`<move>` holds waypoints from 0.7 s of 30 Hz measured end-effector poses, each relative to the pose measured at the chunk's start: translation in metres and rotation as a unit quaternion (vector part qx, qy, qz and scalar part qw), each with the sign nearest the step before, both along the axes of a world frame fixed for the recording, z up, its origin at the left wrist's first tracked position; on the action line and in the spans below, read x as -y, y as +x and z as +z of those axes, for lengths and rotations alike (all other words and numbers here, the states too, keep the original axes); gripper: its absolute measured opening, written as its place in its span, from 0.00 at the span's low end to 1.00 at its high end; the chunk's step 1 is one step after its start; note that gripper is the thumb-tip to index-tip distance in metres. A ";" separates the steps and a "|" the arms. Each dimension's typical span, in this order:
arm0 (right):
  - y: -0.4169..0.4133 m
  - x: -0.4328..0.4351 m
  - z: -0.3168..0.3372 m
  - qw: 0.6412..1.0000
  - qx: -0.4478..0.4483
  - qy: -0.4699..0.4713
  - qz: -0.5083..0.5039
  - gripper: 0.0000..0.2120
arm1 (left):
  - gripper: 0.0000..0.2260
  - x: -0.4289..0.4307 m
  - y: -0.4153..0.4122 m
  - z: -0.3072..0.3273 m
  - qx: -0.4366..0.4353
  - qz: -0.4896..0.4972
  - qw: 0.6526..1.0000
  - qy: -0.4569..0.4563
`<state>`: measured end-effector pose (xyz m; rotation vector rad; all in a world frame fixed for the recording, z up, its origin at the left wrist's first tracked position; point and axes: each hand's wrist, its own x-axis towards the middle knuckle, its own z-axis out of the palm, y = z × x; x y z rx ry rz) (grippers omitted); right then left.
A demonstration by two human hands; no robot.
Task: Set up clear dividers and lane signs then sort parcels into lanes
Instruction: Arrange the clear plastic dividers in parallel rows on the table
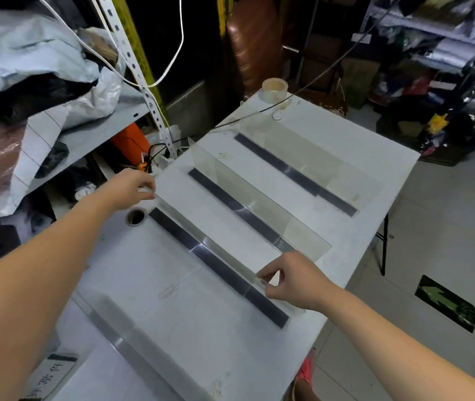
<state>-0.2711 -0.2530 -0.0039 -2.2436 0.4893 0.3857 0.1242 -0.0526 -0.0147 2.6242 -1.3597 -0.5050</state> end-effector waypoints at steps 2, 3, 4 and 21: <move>0.000 -0.001 0.001 1.000 -0.008 0.000 -0.001 0.06 | 0.03 0.004 0.001 0.003 -0.002 -0.002 1.000 0.006; 0.000 -0.001 0.002 1.000 -0.013 0.000 0.000 0.07 | 0.03 0.006 0.001 0.004 -0.003 -0.004 1.000 0.006; 0.000 0.000 0.004 1.000 -0.014 -0.002 -0.003 0.09 | 0.03 0.009 0.000 0.004 -0.003 -0.006 1.000 0.006; 0.004 0.000 0.006 1.000 0.000 -0.006 -0.016 0.23 | 0.09 0.022 0.020 0.001 -0.004 0.001 1.000 0.019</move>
